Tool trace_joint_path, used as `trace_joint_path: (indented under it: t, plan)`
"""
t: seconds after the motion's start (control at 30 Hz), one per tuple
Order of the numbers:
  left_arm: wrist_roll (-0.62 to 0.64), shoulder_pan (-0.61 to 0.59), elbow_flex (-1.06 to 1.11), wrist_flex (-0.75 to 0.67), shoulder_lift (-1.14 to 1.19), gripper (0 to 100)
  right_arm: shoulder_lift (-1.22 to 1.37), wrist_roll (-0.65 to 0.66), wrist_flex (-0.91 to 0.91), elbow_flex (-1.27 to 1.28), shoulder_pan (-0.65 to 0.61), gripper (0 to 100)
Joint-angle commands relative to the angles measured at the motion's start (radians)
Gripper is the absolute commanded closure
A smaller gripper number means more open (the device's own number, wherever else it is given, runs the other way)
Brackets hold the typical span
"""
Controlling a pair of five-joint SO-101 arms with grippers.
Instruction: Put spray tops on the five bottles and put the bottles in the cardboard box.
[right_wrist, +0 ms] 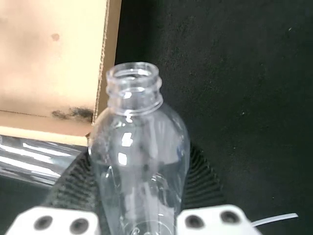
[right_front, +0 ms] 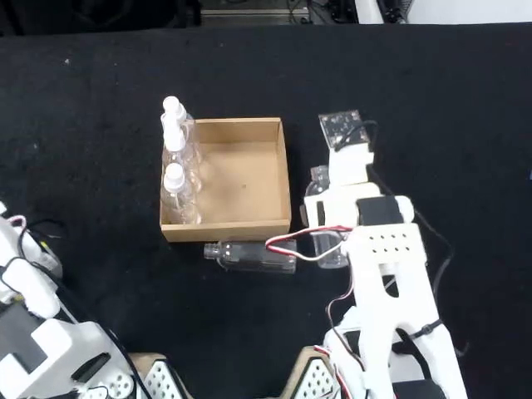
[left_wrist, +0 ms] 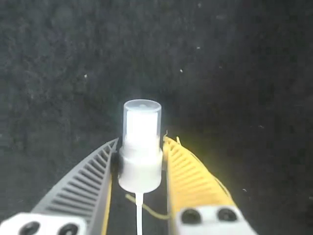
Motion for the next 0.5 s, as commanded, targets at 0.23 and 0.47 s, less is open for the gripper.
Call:
trace_joint_path:
  t: [0.23,0.47]
  plan:
    - [0.135,0.016,-0.476,0.353,-0.008,97,-0.248,0.003,0.021,-0.114,-0.021,98.8]
    - [0.232,0.091,-0.533,0.347,-0.035,97,-0.367,0.002,0.021,-0.101,-0.087,98.8]
